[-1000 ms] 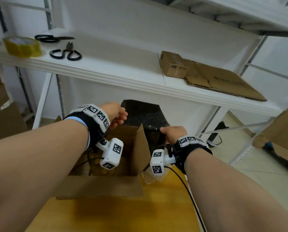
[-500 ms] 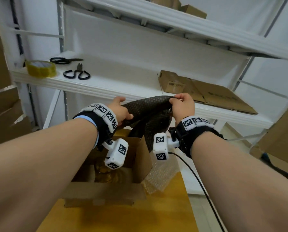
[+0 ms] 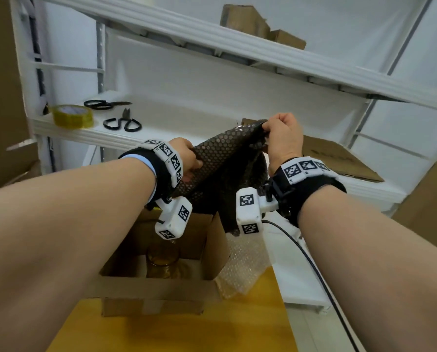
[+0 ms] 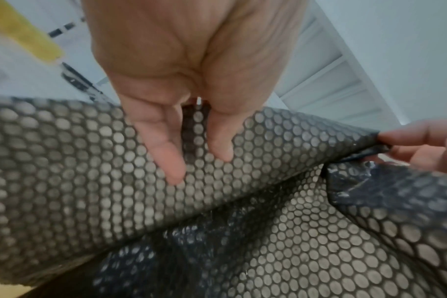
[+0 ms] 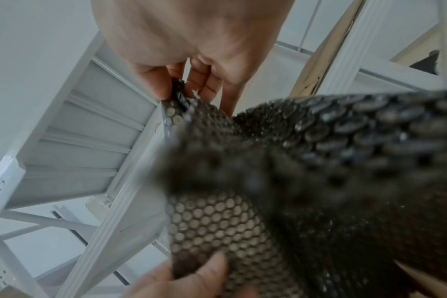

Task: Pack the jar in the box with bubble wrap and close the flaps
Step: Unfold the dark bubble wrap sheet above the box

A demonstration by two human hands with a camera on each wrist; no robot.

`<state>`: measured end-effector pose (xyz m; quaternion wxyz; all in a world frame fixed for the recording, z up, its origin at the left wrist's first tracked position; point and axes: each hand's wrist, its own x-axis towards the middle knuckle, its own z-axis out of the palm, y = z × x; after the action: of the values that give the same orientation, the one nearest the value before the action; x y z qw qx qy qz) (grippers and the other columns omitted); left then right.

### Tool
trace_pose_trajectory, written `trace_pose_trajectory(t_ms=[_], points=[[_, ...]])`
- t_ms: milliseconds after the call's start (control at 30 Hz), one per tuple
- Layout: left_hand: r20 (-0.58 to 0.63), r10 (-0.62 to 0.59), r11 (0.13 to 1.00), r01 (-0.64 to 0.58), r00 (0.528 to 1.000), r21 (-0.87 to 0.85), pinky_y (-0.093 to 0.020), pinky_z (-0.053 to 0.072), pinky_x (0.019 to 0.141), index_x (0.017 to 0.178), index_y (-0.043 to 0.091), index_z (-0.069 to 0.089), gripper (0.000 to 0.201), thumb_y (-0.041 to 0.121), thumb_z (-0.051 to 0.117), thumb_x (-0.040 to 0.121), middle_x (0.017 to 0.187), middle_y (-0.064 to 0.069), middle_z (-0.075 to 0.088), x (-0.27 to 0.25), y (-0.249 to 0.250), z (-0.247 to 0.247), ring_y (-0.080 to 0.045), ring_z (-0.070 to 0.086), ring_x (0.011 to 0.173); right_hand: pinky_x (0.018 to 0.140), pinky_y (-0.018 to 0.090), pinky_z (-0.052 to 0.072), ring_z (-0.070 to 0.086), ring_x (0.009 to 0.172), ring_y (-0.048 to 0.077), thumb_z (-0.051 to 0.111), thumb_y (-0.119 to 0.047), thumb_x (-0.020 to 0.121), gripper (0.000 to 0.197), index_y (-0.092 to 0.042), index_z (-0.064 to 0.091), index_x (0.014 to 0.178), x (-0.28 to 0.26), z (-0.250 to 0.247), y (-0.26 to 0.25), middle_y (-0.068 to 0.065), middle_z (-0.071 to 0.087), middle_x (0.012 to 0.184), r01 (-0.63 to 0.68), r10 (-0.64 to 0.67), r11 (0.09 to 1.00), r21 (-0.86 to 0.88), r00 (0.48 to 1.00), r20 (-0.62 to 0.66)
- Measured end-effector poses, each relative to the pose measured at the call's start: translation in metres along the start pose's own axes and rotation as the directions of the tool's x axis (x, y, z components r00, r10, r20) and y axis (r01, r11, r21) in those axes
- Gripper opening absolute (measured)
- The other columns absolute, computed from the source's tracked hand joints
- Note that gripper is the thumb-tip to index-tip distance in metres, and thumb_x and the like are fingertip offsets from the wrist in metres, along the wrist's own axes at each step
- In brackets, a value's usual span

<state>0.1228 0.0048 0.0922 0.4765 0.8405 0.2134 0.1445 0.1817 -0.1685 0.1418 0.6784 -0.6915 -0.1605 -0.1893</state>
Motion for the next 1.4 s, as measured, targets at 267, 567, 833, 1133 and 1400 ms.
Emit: trace_pose_trajectory(t_ms=[267, 567, 833, 1133, 1400], points=[[-0.342, 0.206, 0.979, -0.197, 0.917, 0.061, -0.031, 0.042, 0.077, 0.116, 0.012, 0.058, 0.03, 0.025, 0.063, 0.089, 0.099, -0.008, 0.061, -0.003, 0.032, -0.039, -0.029, 0.058, 0.093, 0.105, 0.038, 0.04, 0.046, 0.119, 0.028, 0.073, -0.027, 0.076, 0.065, -0.027, 0.044, 0.134, 0.002, -0.016, 0.015, 0.011, 0.043, 0.131, 0.16, -0.056, 0.788, -0.594, 0.98, 0.189], [-0.428, 0.353, 0.935, -0.328, 0.832, 0.132, -0.025, 0.046, 0.069, 0.09, 0.024, 0.071, 0.021, 0.009, 0.057, 0.084, 0.093, -0.002, 0.069, -0.02, 0.048, -0.055, -0.02, 0.062, 0.082, 0.071, 0.026, 0.043, 0.062, 0.101, 0.025, 0.053, -0.002, 0.09, 0.037, -0.022, 0.064, 0.12, 0.003, -0.04, 0.018, 0.005, 0.067, 0.117, 0.094, 0.025, 0.668, -0.738, 0.989, 0.149], [-0.328, 0.426, 0.904, -0.394, 0.843, 0.163, -0.025, 0.049, 0.083, 0.097, 0.027, 0.074, 0.013, 0.026, 0.064, 0.088, 0.097, 0.002, 0.071, -0.02, 0.044, -0.046, -0.018, 0.064, 0.09, 0.074, 0.027, 0.044, 0.062, 0.095, 0.024, 0.053, -0.012, 0.095, 0.024, -0.023, 0.067, 0.112, -0.007, -0.023, 0.008, 0.002, 0.069, 0.101, 0.296, -0.073, 0.681, -0.67, 0.937, 0.341], [0.161, 0.061, 0.931, -0.114, 0.985, 0.347, -0.021, 0.048, 0.037, 0.11, 0.011, 0.064, 0.021, 0.024, 0.057, 0.095, 0.094, -0.003, 0.071, -0.04, 0.028, -0.035, -0.017, 0.068, 0.054, 0.077, 0.021, 0.045, 0.063, 0.101, 0.02, 0.045, 0.006, 0.087, 0.049, -0.028, 0.073, 0.108, -0.006, -0.021, 0.01, -0.003, 0.07, 0.108, 0.142, -0.153, 0.82, -0.555, 0.988, 0.027], [0.26, 0.089, 0.93, -0.174, 0.961, 0.324, -0.022, 0.051, 0.052, 0.122, 0.017, 0.061, 0.032, 0.011, 0.061, 0.091, 0.102, -0.002, 0.074, -0.038, 0.019, -0.036, -0.015, 0.069, 0.073, 0.08, 0.043, 0.059, 0.065, 0.084, 0.025, 0.038, 0.018, 0.078, 0.053, -0.023, 0.069, 0.066, -0.004, -0.012, -0.007, -0.001, 0.069, 0.104, 0.174, -0.081, 0.896, -0.409, 0.969, 0.235]])
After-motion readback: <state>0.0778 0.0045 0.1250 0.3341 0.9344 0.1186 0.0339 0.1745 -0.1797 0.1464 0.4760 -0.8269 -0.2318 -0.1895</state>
